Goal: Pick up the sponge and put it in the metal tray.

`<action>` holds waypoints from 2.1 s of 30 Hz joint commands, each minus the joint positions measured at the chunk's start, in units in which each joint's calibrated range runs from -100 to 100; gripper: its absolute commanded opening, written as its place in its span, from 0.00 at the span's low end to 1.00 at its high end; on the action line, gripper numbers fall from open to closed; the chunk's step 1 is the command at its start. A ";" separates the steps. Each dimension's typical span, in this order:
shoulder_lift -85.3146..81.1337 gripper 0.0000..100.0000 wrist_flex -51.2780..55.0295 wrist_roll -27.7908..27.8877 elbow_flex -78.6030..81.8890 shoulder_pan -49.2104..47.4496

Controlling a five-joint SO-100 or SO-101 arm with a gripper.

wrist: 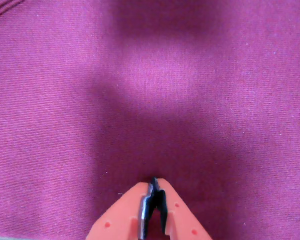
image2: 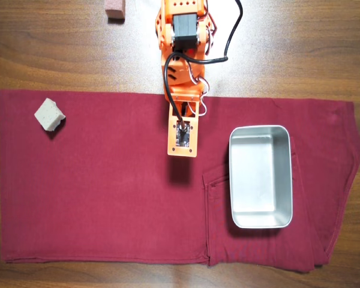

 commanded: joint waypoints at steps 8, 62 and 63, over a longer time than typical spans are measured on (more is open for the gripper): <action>0.12 0.00 1.03 0.05 0.37 0.55; 66.43 0.36 1.03 7.77 -91.39 50.65; 68.56 0.37 1.03 8.84 -90.85 56.02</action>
